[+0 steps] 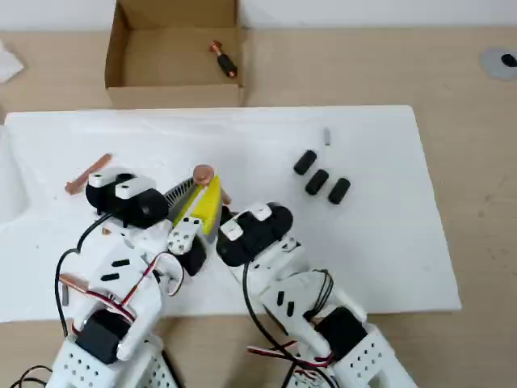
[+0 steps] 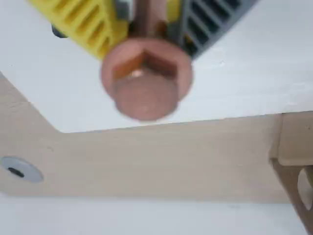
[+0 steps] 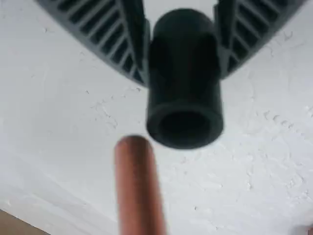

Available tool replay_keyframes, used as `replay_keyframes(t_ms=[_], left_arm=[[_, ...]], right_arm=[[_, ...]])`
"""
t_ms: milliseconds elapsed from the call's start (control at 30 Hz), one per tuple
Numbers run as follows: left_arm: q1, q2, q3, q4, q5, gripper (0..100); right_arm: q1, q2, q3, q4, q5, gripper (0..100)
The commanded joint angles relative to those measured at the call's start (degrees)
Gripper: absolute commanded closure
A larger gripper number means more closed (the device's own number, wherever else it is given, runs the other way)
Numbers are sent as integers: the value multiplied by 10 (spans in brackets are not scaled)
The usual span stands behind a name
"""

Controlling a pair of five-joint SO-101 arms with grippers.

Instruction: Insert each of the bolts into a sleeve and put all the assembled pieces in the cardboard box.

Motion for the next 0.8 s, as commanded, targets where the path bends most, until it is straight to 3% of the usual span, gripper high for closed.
replay_keyframes(t_ms=[0, 167, 500, 767], left_arm=[[-5, -7, -48, 0, 4, 996], [-7, -6, -66, 4, 3, 996], [-6, -6, -127, 131, 2, 995], [-4, -6, -135, 138, 4, 995]], right_arm=[[-7, -46, -3, -14, -6, 990], [-7, -46, -2, -14, -6, 990], [-7, -46, -1, -14, -6, 990], [-7, -46, -1, -14, -5, 990]])
